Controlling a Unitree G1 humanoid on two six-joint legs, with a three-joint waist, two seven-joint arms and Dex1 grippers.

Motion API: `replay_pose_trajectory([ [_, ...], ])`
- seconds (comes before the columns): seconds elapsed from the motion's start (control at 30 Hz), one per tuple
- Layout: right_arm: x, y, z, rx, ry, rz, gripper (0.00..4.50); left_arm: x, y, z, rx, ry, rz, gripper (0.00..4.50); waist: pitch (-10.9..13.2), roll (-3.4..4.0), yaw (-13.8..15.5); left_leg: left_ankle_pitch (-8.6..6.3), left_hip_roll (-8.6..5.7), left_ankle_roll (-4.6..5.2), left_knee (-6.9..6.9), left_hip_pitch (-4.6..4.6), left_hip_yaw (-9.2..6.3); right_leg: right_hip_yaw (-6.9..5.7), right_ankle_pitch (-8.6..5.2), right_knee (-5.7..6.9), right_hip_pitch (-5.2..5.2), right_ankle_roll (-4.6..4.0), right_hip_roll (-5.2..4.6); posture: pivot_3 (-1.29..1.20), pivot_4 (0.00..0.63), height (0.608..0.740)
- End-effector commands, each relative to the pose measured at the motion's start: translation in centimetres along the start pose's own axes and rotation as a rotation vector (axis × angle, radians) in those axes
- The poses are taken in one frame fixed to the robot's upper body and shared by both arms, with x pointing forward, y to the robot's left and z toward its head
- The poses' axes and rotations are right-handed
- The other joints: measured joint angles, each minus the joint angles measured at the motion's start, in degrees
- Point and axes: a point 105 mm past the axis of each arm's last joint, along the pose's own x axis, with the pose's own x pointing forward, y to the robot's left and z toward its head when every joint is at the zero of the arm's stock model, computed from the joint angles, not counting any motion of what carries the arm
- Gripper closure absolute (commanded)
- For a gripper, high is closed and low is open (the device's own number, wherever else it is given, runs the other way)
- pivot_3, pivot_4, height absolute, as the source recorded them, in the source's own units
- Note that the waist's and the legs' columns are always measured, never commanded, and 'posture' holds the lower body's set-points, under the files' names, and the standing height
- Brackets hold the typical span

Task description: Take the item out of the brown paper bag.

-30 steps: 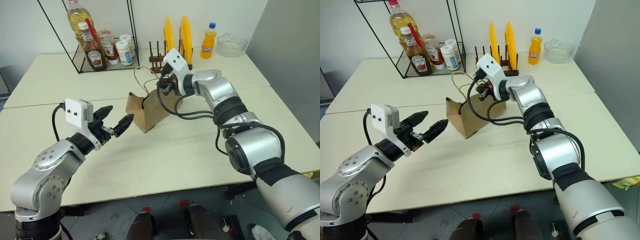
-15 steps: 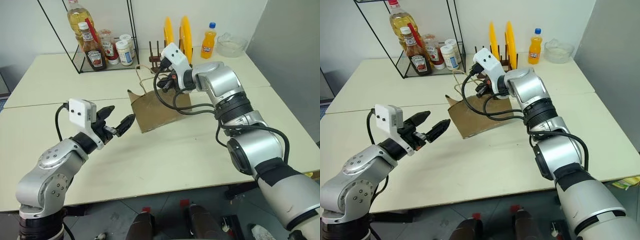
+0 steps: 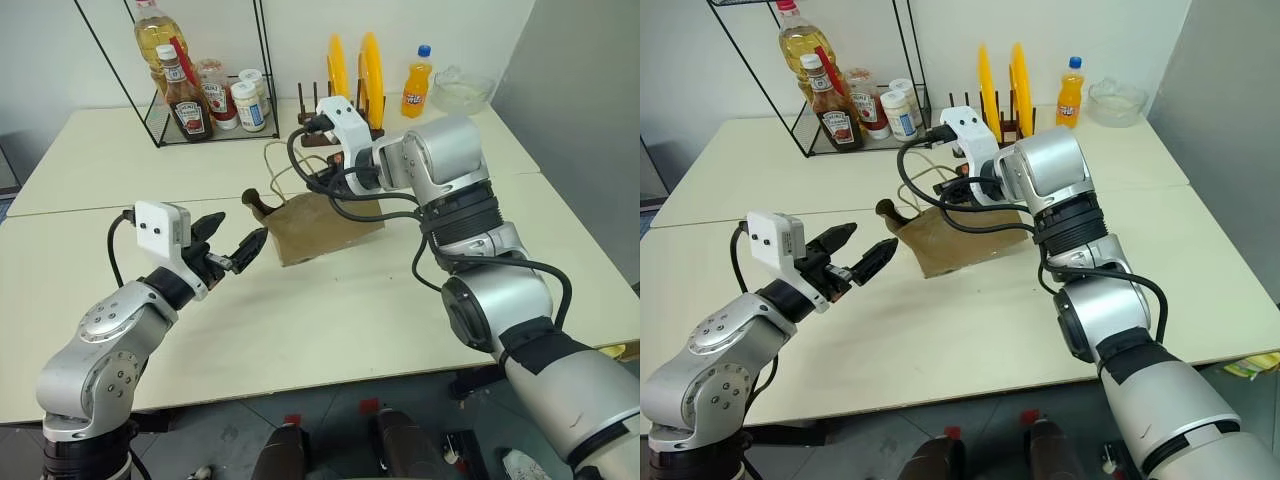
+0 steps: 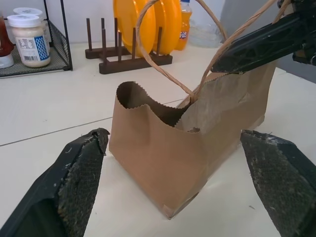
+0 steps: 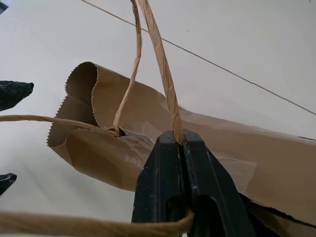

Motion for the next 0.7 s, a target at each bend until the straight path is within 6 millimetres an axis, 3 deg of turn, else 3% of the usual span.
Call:
replay_pose_trajectory([
  [0.03, -0.8, 0.5, 2.2, -0.034, -0.070, -0.009, 4.48, -0.1, -0.5, 1.1, 0.033, -0.051, -0.011, 0.00, 0.00, 0.00, 0.00, 0.00, 0.00, 0.00, 0.00, 0.00, 0.00, 0.00, 0.00, 0.00, 0.00, 0.00, 0.00, 0.00, 0.150, 0.740],
  [0.2, -0.7, -0.7, 2.0, -0.076, -0.070, -0.062, 4.48, 0.2, -0.6, 1.3, 0.032, -0.057, -0.015, 0.00, 0.00, 0.00, 0.01, 0.00, -0.04, 0.01, 0.00, 0.00, 0.01, 0.00, 0.00, 0.00, 0.00, 0.00, 0.04, 0.00, 0.150, 0.740],
  [0.43, -0.4, -0.8, 1.1, -0.005, -0.012, -0.080, 4.48, 0.3, -0.7, 1.2, 0.027, -0.059, -0.018, 0.00, 0.00, 0.00, -0.01, 0.00, -0.01, 0.01, 0.00, 0.00, 0.01, 0.00, 0.00, 0.01, 0.00, 0.00, 0.04, 0.00, 0.150, 0.740],
  [0.6, -1.3, -0.8, 2.2, 0.040, -0.020, -0.123, 4.48, 0.4, -0.8, 1.0, 0.023, -0.060, -0.016, 0.00, 0.00, 0.00, 0.01, 0.00, -0.02, 0.01, 0.00, -0.01, 0.00, 0.00, 0.00, 0.00, 0.00, 0.00, 0.04, 0.00, 0.150, 0.740],
  [0.7, -1.5, 0.1, 2.4, 0.077, -0.007, -0.108, 4.48, 0.4, -0.8, 1.1, 0.022, -0.063, -0.014, 0.00, 0.00, 0.00, 0.01, 0.00, -0.02, 0.01, -0.01, -0.01, 0.00, 0.00, 0.00, 0.00, 0.00, 0.00, 0.04, 0.00, 0.150, 0.740],
])
